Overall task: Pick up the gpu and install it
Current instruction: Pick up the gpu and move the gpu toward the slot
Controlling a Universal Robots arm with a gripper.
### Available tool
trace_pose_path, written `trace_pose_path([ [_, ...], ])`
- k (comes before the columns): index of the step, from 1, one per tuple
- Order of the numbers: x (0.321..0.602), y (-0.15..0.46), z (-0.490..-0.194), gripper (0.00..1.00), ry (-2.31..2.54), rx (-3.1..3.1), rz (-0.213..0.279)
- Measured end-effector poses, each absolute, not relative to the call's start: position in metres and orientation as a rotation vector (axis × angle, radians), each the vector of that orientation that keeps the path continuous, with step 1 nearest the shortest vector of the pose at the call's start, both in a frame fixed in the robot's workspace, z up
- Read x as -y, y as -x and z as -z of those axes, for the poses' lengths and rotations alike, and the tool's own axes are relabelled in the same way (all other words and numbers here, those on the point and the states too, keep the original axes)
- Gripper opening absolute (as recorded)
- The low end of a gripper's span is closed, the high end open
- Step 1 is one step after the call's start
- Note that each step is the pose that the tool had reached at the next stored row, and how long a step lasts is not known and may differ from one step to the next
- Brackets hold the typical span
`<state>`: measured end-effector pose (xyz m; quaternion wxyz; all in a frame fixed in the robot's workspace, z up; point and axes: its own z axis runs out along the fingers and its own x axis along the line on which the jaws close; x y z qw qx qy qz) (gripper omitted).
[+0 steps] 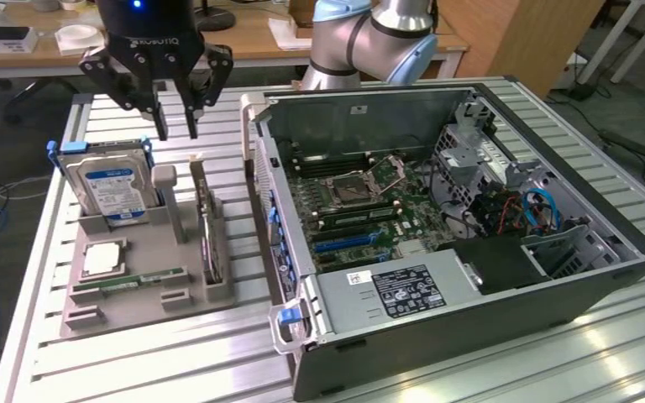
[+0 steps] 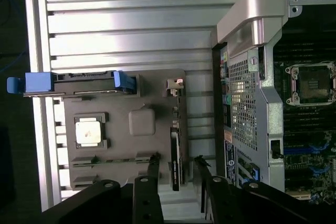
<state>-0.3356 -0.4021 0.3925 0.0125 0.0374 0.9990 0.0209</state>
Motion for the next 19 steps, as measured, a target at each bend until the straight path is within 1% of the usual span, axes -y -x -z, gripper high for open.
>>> trace_pose_path([
  [1, 0.402, 0.336, -0.392, 0.42, -0.117, -3.114, -0.065],
  [11, 0.404, 0.336, -0.39, 0.42, 0.018, -3.121, -0.066],
  [19, 0.416, 0.336, -0.38, 0.42, 0.035, -3.122, -0.066],
])
